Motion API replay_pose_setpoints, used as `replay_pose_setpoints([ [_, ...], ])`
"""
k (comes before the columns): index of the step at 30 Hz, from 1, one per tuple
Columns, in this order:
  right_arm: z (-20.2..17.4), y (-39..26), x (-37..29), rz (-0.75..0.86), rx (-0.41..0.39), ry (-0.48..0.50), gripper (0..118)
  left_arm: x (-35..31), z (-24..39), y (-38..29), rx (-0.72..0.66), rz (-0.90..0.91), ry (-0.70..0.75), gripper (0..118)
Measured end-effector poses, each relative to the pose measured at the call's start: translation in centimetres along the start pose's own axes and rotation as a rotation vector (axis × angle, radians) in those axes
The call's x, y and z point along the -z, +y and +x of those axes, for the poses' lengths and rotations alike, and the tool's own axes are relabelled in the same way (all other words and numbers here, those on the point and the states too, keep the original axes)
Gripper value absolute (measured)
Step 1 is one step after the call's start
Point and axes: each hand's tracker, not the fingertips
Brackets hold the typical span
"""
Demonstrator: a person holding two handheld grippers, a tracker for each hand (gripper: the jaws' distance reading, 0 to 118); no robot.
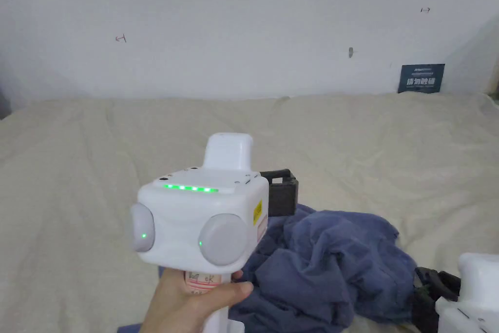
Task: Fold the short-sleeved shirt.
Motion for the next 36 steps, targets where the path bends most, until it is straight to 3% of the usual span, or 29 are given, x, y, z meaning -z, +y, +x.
replay_pose_setpoints([
  [2,-0.8,0.2,-0.3,0.006,-0.017,0.011,0,-2.1,-1.7,-0.3,0.198,0.091,0.022,96],
  [4,-1.6,0.2,-0.7,0.019,-0.027,0.019,0,-3.5,-3.0,-0.3,0.239,0.000,0.119,96],
  [6,-2.3,0.3,-0.8,0.022,-0.032,0.039,0,-4.4,-5.5,-1.7,0.042,-0.062,0.166,96],
  [8,-3.2,0.3,-0.7,0.019,-0.048,0.057,0,-5.4,-8.5,-3.7,-0.154,-0.056,0.083,96],
  [10,-4.0,0.2,-0.7,0.017,-0.073,0.064,0,-5.9,-10.0,-5.3,-0.247,-0.049,0.074,93],
  [11,-4.4,0.2,-0.7,0.016,-0.085,0.067,0,-6.1,-10.6,-6.1,-0.273,-0.057,0.080,81],
  [12,-4.7,0.1,-0.6,0.011,-0.090,0.077,0,-5.9,-10.5,-6.7,-0.220,-0.085,0.126,59],
  [13,-5.0,0.0,-0.5,0.009,-0.094,0.085,0,-5.7,-10.7,-7.5,-0.137,-0.114,0.212,19],
  [14,-5.3,0.0,-0.4,0.008,-0.099,0.091,0,-5.0,-10.6,-8.0,-0.068,-0.178,0.290,2],
  [16,-5.7,0.0,-0.1,0.001,-0.107,0.092,0,-4.5,-11.0,-9.2,-0.039,-0.212,0.279,1],
  [19,-6.1,0.1,0.4,-0.007,-0.116,0.100,0,-3.4,-11.7,-10.5,-0.150,-0.250,0.193,0],
  [23,-6.6,0.3,1.3,-0.017,-0.137,0.099,0,-0.8,-12.4,-11.1,-0.155,-0.301,0.185,0],
  [27,-6.8,0.4,2.7,-0.029,-0.140,0.098,0,3.6,-13.2,-10.0,-0.188,-0.374,0.071,0],
  [28,-6.8,0.4,3.2,-0.040,-0.140,0.093,0,5.5,-13.2,-9.7,-0.171,-0.417,0.070,8],
  [29,-6.8,0.3,3.7,-0.047,-0.140,0.093,0,7.2,-13.5,-9.5,-0.145,-0.465,0.064,31],
  [30,-6.8,0.3,4.1,-0.054,-0.139,0.093,0,8.8,-13.7,-9.6,-0.166,-0.467,0.040,60],
  [31,-6.7,0.3,4.5,-0.062,-0.134,0.093,0,10.6,-13.8,-9.6,-0.173,-0.493,0.023,76],
  [36,-6.3,0.1,6.1,-0.104,-0.129,0.091,0,16.5,-13.2,-11.0,-0.065,-0.650,0.011,76],
])
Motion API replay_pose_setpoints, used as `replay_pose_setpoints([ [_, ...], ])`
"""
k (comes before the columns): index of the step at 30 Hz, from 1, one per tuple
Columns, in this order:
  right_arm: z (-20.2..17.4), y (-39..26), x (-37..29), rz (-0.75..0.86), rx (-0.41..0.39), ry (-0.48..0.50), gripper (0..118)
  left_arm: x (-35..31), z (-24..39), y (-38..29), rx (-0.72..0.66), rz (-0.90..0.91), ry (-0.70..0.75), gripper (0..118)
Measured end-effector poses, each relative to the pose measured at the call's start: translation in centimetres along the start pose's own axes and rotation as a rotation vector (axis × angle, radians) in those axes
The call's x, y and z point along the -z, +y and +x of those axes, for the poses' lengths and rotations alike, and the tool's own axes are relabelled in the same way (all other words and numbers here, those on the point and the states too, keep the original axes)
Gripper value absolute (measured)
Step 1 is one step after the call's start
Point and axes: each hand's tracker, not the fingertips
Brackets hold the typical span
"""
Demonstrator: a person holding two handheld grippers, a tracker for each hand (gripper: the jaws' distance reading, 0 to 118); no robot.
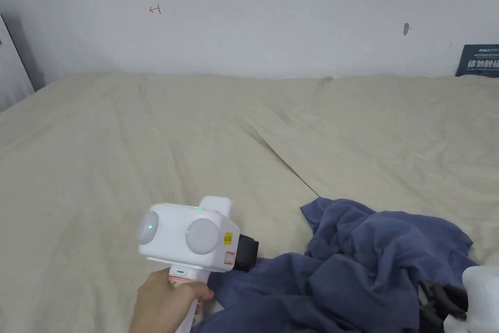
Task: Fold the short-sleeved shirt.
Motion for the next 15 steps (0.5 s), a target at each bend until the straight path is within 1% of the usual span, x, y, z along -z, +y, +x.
replay_pose_setpoints([
  [1,0.2,0.0,0.3,-0.007,-0.002,-0.006,0,0.6,0.2,-0.1,0.031,-0.025,0.033,76],
  [2,0.4,-0.1,0.5,-0.011,-0.001,-0.009,0,1.0,0.5,-0.6,0.045,-0.011,0.053,76],
  [4,0.9,-0.2,0.8,-0.019,0.010,-0.007,0,0.5,0.7,-1.1,0.030,0.033,0.047,77],
  [5,1.1,-0.2,0.9,-0.022,0.017,-0.007,0,0.2,0.6,-1.2,0.002,0.042,0.045,77],
  [6,1.3,-0.2,1.0,-0.026,0.023,-0.006,0,-0.1,0.5,-1.1,-0.018,0.046,0.045,74],
  [7,1.4,-0.3,1.0,-0.028,0.027,-0.005,0,-0.4,0.6,-1.2,-0.044,0.039,0.042,60],
  [8,1.6,-0.4,1.1,-0.030,0.030,-0.007,0,-0.7,0.8,-1.4,-0.045,0.050,0.054,36],
  [9,1.7,-0.5,1.1,-0.032,0.034,-0.011,0,-1.1,0.8,-1.3,-0.053,0.065,0.022,4],
  [10,1.9,-0.6,1.0,-0.033,0.038,-0.013,0,-1.0,1.3,-1.6,-0.065,0.060,0.012,4],
  [11,2.1,-0.7,1.0,-0.036,0.041,-0.015,0,-0.6,2.1,-1.8,-0.049,0.036,0.032,4],
  [12,2.2,-0.7,1.0,-0.041,0.042,-0.015,0,-0.6,2.8,-2.1,0.027,0.012,0.076,4],
  [13,2.5,-0.8,1.0,-0.044,0.042,-0.019,0,-1.0,3.4,-2.1,0.068,0.058,0.122,4],
  [14,2.7,-0.8,0.9,-0.048,0.039,-0.023,0,-1.2,3.6,-2.0,0.068,0.051,0.129,4],
  [15,3.1,-0.8,0.9,-0.051,0.039,-0.024,0,-1.4,3.8,-1.9,0.052,0.034,0.105,4],
])
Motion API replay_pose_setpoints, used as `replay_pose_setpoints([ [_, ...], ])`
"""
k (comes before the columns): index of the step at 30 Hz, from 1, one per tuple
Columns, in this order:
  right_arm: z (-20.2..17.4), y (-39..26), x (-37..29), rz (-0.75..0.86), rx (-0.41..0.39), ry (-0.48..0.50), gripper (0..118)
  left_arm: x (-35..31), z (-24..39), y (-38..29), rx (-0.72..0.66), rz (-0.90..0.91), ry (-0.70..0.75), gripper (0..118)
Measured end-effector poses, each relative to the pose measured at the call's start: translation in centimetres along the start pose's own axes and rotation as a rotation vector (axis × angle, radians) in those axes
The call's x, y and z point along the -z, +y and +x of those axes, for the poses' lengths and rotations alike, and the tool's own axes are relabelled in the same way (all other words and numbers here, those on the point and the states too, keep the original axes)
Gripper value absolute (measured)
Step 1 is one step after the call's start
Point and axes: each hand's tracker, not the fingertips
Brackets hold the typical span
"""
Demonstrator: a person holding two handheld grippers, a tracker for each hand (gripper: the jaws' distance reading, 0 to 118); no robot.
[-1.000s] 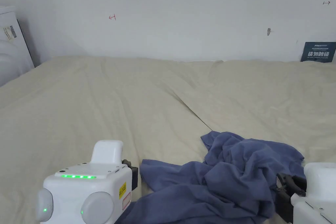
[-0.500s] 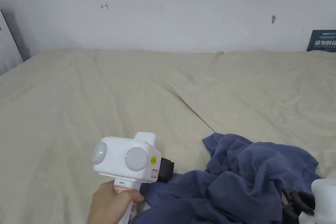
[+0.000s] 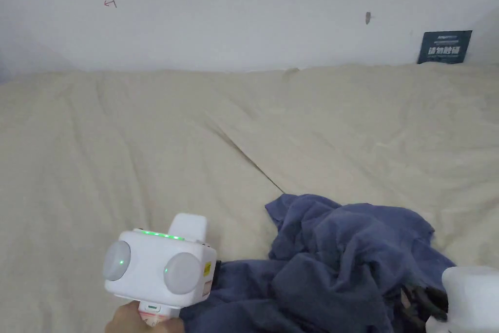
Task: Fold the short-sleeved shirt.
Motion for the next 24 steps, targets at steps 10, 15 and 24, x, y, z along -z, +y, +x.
replay_pose_setpoints([
  [10,6.4,8.9,2.7,0.043,-0.037,-0.015,2,-2.7,-1.1,1.1,-0.047,0.072,-0.040,4],
  [15,7.1,13.3,9.2,-0.080,-0.076,0.010,61,-1.7,-1.1,1.0,-0.045,0.050,-0.034,4],
  [24,5.5,17.8,22.8,-0.362,-0.072,0.191,89,-0.5,-1.1,0.7,-0.029,0.011,-0.032,4],
])
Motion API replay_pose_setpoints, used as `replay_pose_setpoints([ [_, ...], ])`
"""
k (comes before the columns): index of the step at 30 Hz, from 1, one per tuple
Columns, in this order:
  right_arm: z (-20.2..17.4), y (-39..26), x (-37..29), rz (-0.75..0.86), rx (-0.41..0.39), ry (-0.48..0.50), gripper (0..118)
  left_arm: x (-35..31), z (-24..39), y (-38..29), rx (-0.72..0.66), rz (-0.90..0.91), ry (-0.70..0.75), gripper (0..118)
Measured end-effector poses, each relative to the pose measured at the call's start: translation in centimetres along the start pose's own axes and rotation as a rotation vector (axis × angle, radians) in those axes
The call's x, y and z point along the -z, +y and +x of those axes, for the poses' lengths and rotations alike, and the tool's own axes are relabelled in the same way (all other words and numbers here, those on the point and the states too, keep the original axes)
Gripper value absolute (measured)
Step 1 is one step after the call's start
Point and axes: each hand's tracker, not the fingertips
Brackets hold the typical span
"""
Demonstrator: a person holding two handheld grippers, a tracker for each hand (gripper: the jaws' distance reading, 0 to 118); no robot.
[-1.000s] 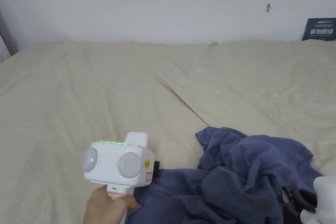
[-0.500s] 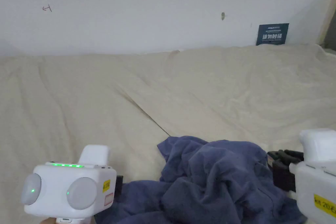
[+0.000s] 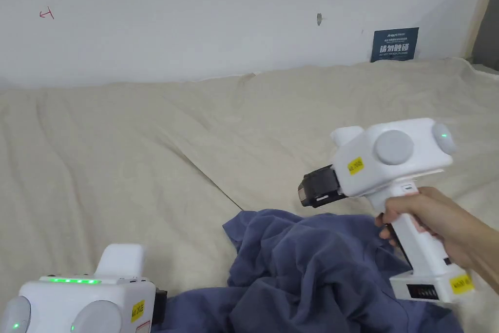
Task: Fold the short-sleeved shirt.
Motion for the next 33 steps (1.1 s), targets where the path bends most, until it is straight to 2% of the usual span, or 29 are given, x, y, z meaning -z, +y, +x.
replay_pose_setpoints([
  [3,-0.9,1.1,3.9,-0.110,-0.072,-0.033,89,0.2,0.0,0.1,0.002,0.001,0.003,4],
  [7,-0.9,0.5,8.5,-0.243,-0.058,-0.056,88,0.6,-0.1,0.0,-0.017,-0.013,-0.001,4],
  [9,-1.5,-0.2,8.0,-0.175,-0.087,-0.074,86,0.8,-0.2,-0.1,-0.027,-0.020,-0.003,4],
  [11,-1.9,-0.2,6.9,-0.171,-0.086,-0.068,59,0.7,-0.1,-0.1,-0.023,-0.021,0.000,4],
  [12,-2.1,-0.2,6.7,-0.169,-0.097,-0.071,40,0.7,0.0,-0.1,-0.020,-0.018,0.002,4],
  [13,-2.2,-0.2,6.2,-0.174,-0.110,-0.089,4,0.6,0.0,-0.1,-0.020,-0.018,0.004,4],
  [15,-2.5,-0.4,6.0,-0.184,-0.117,-0.105,4,0.4,0.1,-0.2,-0.024,-0.016,0.004,4],
  [17,-2.4,-0.6,5.3,-0.201,-0.140,-0.083,4,0.2,-0.1,-0.1,-0.038,-0.016,0.006,4],
  [20,-2.4,-0.8,2.9,-0.163,-0.132,-0.075,4,-0.5,-0.4,0.1,-0.045,-0.008,0.014,4],
  [25,0.3,0.3,-4.9,0.015,0.022,-0.017,4,-3.1,-1.1,1.0,-0.048,0.038,0.035,4],
  [33,3.4,2.3,-18.9,0.244,0.107,-0.042,4,-10.6,-3.0,4.9,-0.059,0.211,0.105,4],
])
